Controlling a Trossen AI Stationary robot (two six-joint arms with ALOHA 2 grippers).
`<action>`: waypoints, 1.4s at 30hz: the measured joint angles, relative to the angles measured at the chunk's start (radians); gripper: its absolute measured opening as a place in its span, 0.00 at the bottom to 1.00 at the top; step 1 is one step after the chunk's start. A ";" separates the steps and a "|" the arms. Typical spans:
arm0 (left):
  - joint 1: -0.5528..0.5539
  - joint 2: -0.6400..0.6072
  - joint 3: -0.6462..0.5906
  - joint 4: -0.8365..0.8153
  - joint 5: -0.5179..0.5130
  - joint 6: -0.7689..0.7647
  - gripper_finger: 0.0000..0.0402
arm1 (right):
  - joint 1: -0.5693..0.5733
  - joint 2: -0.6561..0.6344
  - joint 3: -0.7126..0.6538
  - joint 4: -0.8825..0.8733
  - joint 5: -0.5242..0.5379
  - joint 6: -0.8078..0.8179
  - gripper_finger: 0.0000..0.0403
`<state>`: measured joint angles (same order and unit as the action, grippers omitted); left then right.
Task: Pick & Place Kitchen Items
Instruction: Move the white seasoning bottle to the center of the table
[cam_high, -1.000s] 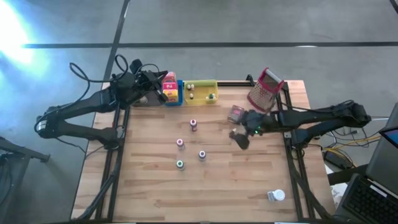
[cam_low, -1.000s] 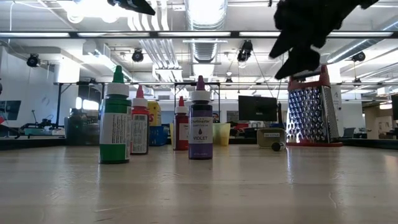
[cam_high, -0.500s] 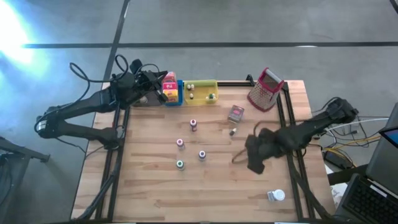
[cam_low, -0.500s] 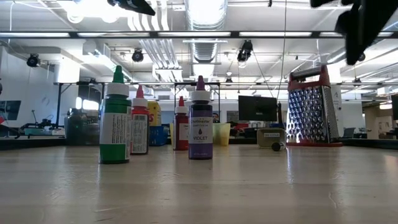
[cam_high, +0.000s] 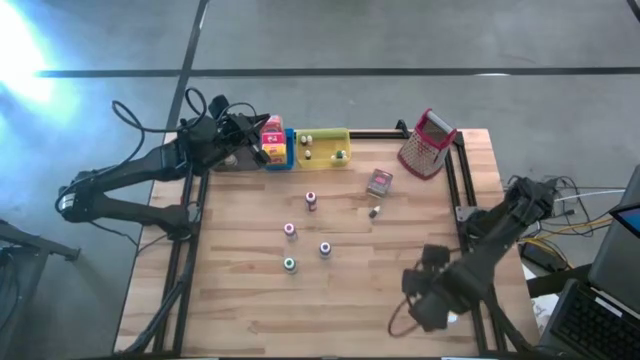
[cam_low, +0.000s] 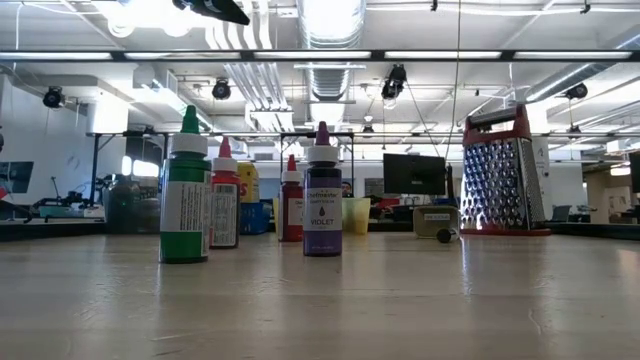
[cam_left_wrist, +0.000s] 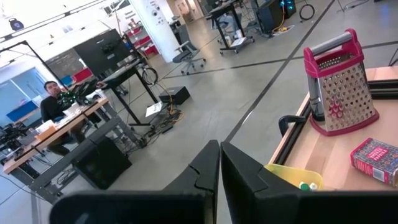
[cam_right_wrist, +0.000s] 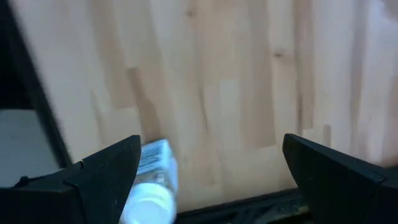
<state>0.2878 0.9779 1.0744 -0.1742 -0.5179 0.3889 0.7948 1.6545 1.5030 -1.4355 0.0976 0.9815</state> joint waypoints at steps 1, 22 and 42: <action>0.000 0.000 0.000 0.000 0.000 0.000 0.05 | 0.019 0.016 0.018 0.003 0.005 -0.002 0.95; 0.000 0.000 0.000 0.000 0.000 0.000 0.05 | 0.275 0.062 0.079 0.007 0.007 0.204 0.95; 0.000 0.000 0.000 0.000 0.000 0.000 0.05 | 0.327 0.064 -0.075 0.101 0.000 0.226 0.95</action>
<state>0.2876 0.9779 1.0744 -0.1745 -0.5181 0.3889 1.1221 1.7187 1.4276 -1.3349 0.0975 1.2078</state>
